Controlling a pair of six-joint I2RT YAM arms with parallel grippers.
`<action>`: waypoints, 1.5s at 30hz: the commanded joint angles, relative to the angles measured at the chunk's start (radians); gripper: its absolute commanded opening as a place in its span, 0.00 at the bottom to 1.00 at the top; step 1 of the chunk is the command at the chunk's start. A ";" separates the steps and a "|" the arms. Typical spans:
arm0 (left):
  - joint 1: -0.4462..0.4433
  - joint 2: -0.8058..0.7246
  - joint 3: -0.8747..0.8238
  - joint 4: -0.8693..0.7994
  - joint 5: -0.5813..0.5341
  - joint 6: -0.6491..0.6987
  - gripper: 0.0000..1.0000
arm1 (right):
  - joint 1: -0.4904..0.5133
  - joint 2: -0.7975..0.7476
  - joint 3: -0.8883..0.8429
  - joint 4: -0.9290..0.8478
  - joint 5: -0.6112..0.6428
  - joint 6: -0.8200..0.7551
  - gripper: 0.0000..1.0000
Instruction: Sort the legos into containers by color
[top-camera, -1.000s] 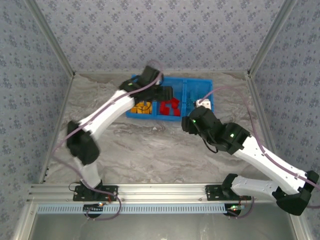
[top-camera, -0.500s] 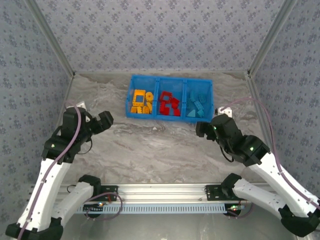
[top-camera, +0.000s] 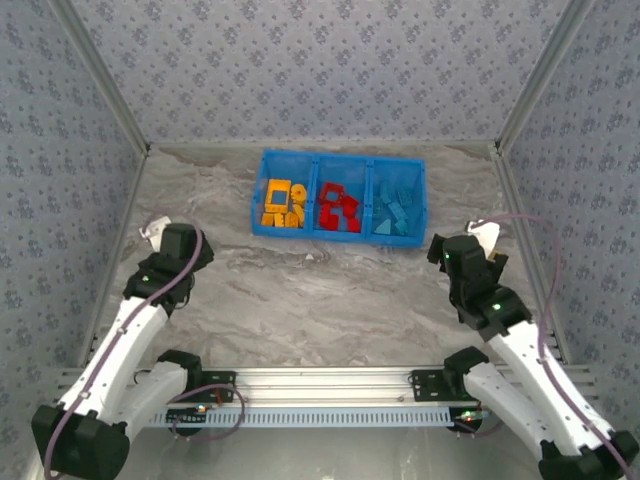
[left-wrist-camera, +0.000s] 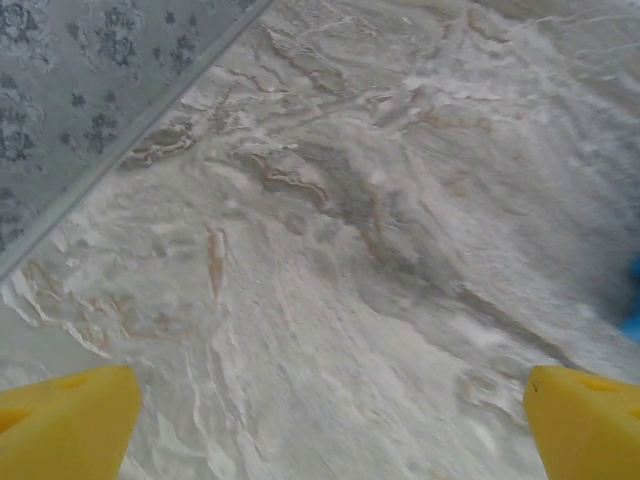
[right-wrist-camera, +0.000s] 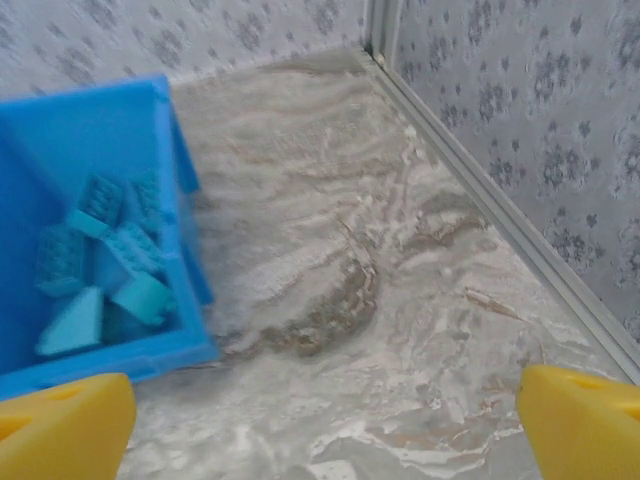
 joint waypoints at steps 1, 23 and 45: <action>0.021 0.008 -0.123 0.373 -0.041 0.295 0.98 | -0.100 0.054 -0.158 0.471 -0.093 -0.207 1.00; 0.224 0.681 -0.114 1.089 0.311 0.520 0.98 | -0.435 0.757 -0.228 1.184 -0.522 -0.361 1.00; 0.260 0.678 -0.295 1.401 0.370 0.493 0.98 | -0.385 0.830 -0.290 1.367 -0.392 -0.376 1.00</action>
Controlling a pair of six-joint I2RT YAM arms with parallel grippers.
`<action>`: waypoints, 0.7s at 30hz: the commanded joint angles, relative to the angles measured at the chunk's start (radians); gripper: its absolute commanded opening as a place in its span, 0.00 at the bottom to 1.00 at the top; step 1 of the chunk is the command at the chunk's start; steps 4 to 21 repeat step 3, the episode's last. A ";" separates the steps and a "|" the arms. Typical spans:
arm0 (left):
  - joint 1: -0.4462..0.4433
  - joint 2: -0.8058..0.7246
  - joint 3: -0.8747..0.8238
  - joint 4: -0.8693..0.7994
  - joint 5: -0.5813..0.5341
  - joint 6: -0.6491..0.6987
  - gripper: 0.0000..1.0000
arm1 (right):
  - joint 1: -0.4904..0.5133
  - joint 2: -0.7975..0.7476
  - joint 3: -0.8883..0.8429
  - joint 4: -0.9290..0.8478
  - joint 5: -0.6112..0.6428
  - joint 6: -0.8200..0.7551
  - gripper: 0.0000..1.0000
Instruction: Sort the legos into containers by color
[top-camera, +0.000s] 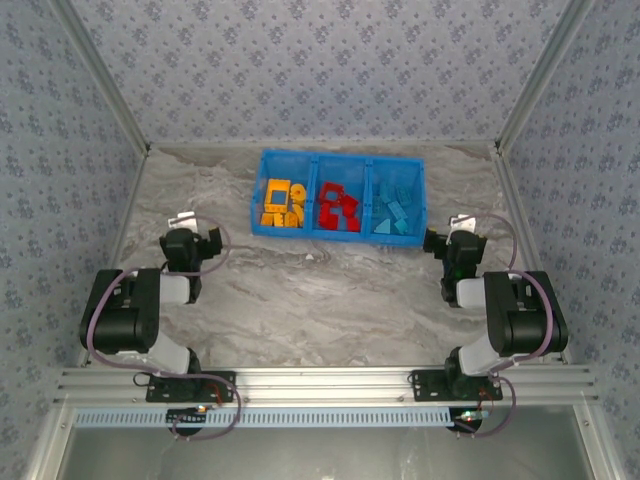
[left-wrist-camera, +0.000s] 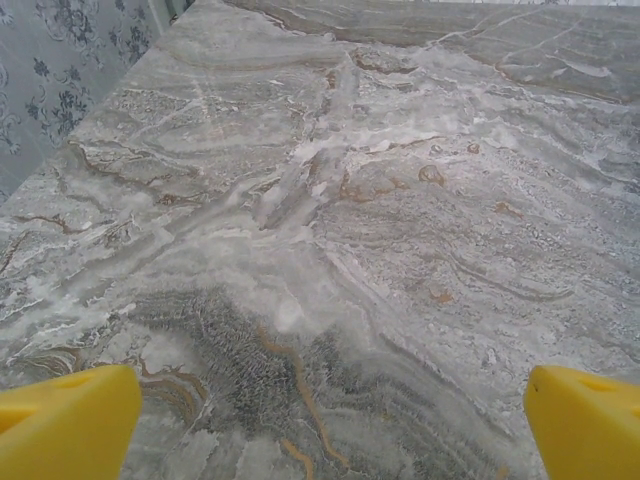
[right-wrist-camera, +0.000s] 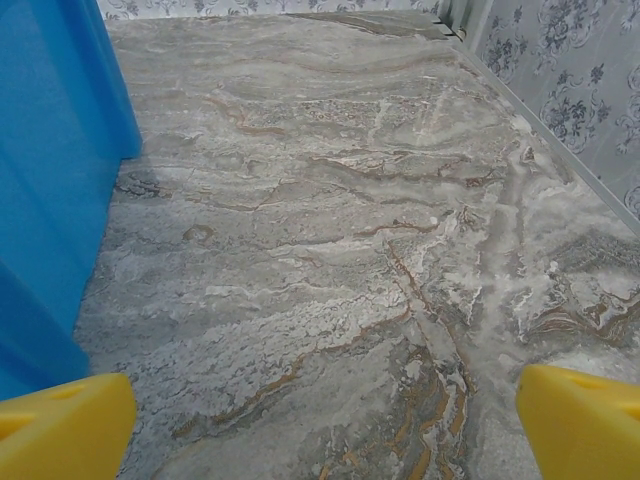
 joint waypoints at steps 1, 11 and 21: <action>0.005 -0.006 0.014 0.031 0.015 0.000 0.98 | 0.001 0.009 0.021 0.025 0.015 -0.008 1.00; 0.005 -0.006 0.013 0.031 0.015 -0.001 0.98 | 0.004 0.009 0.021 0.027 0.017 -0.008 1.00; 0.005 -0.006 0.013 0.031 0.015 -0.001 0.98 | 0.004 0.009 0.021 0.027 0.017 -0.008 1.00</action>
